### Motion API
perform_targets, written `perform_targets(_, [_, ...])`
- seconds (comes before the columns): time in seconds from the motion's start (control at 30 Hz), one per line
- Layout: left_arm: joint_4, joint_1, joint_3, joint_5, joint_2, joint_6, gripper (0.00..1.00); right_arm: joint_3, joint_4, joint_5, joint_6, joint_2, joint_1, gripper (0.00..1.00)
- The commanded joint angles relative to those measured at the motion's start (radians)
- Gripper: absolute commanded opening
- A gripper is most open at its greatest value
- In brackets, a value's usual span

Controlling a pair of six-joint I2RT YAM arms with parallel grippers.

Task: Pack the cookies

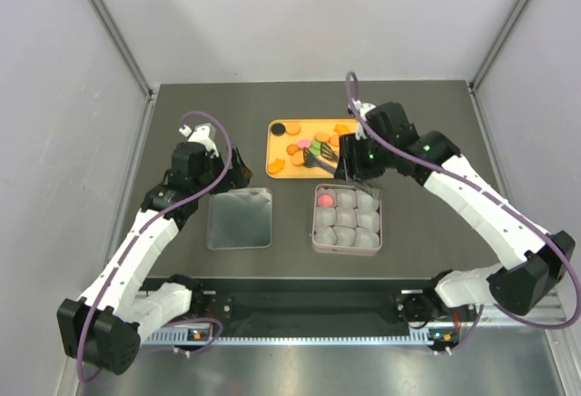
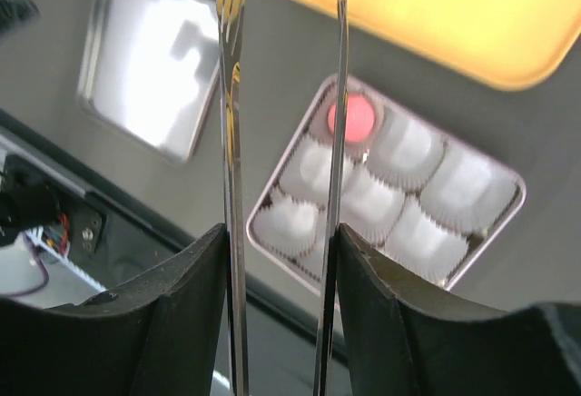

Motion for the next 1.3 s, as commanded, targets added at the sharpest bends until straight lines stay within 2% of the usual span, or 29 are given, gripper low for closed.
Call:
perform_targets(0.0, [0.017,0.007,0.013,0.005,-0.005,0.01,0.98,0.094,0.053,-0.012,-0.029,0.103,-0.02,0.48])
perform_targets(0.17, [0.019,0.007,0.013,0.003,-0.003,0.012,0.98,0.177,0.106,0.069,-0.04,0.23,-0.044,0.48])
perform_targets(0.5, [0.02,0.007,0.012,0.014,-0.003,0.01,0.98,0.3,0.149,0.128,-0.05,0.431,-0.081,0.45])
perform_targets(0.6, [0.02,0.007,0.01,0.014,-0.003,0.01,0.98,0.314,0.147,0.126,-0.06,0.462,-0.08,0.45])
perform_targets(0.87, [0.02,0.007,0.01,0.015,0.0,0.009,0.98,0.335,0.127,0.249,-0.09,0.516,-0.063,0.42])
perform_targets(1.27, [0.019,0.007,0.009,0.018,0.006,0.009,0.99,0.354,0.104,0.339,-0.136,0.534,-0.001,0.41])
